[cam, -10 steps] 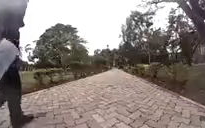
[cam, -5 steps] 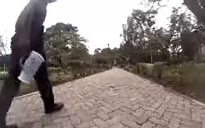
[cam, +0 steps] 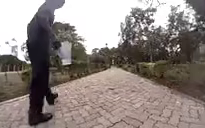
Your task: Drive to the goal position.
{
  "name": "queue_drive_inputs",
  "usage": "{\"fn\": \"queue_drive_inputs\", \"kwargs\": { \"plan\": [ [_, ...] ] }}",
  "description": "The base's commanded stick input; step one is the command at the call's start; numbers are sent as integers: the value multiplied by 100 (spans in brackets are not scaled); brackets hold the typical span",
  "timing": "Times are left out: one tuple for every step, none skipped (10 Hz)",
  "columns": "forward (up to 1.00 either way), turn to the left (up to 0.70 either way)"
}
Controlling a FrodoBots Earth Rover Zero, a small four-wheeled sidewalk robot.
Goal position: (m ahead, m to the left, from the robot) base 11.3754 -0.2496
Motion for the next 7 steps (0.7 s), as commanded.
{"fn": "queue_drive_inputs", "kwargs": {
  "plan": [
    [70,-35],
    [70,-35],
    [70,-35],
    [70,-35],
    [70,-35],
    [70,-35],
    [70,-35]
  ]
}}
